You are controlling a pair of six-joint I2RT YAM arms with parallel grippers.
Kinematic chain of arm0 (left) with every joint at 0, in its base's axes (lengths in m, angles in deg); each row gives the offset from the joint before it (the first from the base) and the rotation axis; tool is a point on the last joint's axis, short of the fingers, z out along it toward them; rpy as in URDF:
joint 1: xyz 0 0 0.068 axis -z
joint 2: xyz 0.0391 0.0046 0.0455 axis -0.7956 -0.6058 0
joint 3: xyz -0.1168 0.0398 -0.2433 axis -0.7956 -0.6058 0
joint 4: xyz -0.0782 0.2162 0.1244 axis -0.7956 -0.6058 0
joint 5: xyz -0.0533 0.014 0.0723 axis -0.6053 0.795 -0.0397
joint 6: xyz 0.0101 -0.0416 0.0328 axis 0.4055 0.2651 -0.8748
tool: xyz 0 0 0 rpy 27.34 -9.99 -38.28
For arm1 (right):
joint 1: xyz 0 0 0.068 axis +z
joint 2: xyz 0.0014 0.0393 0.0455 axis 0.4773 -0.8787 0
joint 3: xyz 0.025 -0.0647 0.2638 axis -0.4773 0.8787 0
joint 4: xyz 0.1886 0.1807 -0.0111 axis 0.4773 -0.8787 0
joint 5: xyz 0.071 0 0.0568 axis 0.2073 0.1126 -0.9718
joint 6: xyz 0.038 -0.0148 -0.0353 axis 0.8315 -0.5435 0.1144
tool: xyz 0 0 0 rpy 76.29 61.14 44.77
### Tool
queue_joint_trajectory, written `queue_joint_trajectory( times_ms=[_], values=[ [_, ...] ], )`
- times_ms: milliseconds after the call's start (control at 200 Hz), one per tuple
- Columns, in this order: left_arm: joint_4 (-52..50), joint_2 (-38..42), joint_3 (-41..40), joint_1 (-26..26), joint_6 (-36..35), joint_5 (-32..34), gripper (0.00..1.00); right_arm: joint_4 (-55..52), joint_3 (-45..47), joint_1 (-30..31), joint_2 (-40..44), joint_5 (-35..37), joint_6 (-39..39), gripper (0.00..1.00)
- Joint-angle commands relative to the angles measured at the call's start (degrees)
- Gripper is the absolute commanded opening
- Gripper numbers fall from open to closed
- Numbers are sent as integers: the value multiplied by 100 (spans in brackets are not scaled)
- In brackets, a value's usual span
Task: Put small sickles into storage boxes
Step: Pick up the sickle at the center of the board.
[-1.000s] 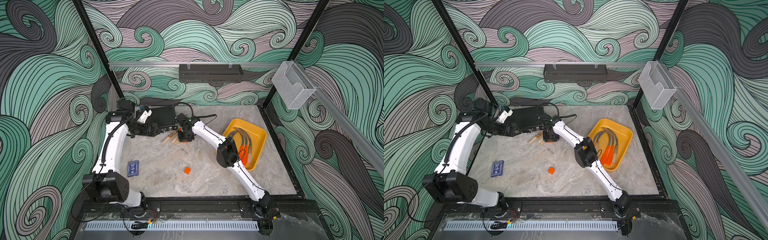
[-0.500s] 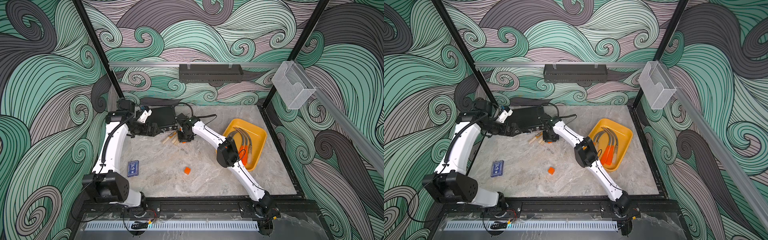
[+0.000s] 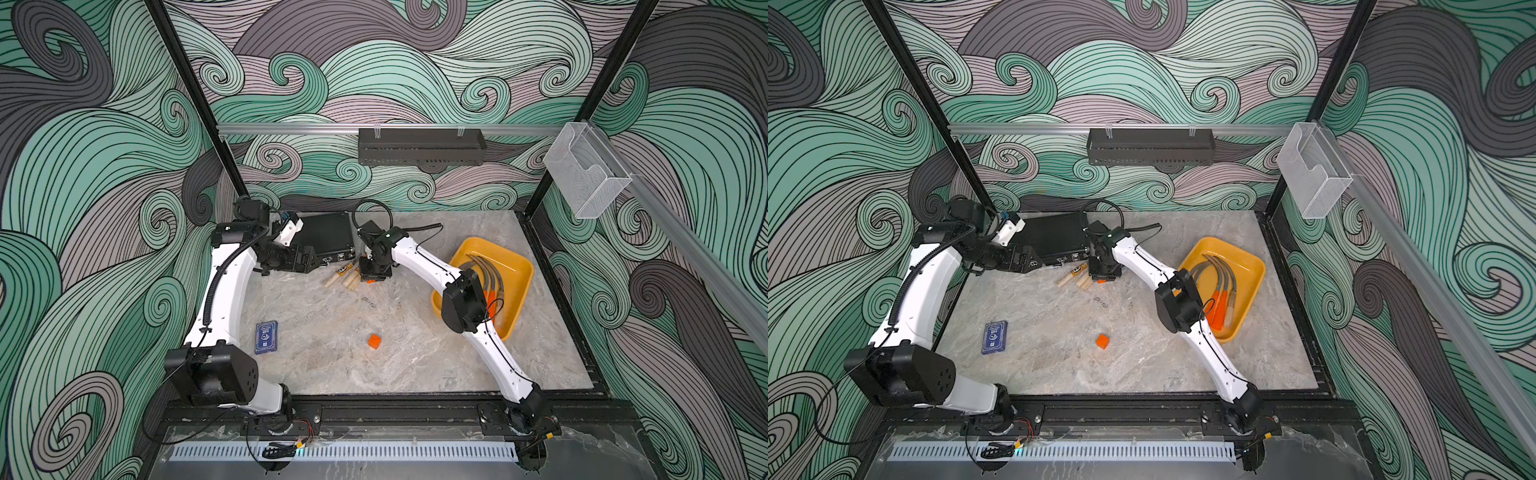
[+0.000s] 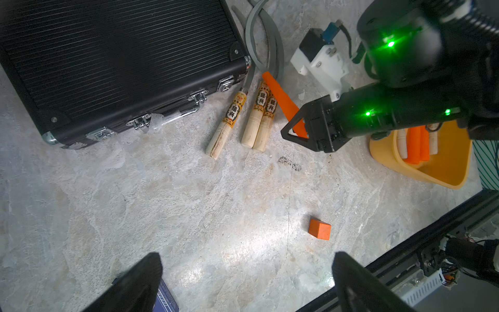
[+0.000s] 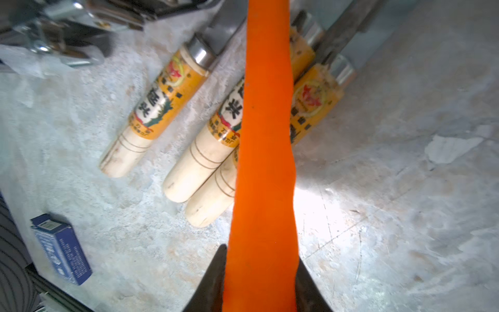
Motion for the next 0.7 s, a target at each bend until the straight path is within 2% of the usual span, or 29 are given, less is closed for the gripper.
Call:
queue_joint_trajectory(
  times_ms=[0, 275, 510, 695],
  values=[
    [77, 95, 133, -51, 25, 48, 98, 156, 62, -100, 339, -341, 123, 20],
    [79, 121, 125, -52, 34, 40, 98, 556, 252, -240, 399, -1029, 257, 19],
    [82, 139, 119, -52, 17, 37, 98, 900, 528, -297, 516, -1263, 429, 19],
    [86, 130, 141, -52, 25, 40, 98, 1791, 1374, -422, 908, -1570, 877, 18]
  ],
)
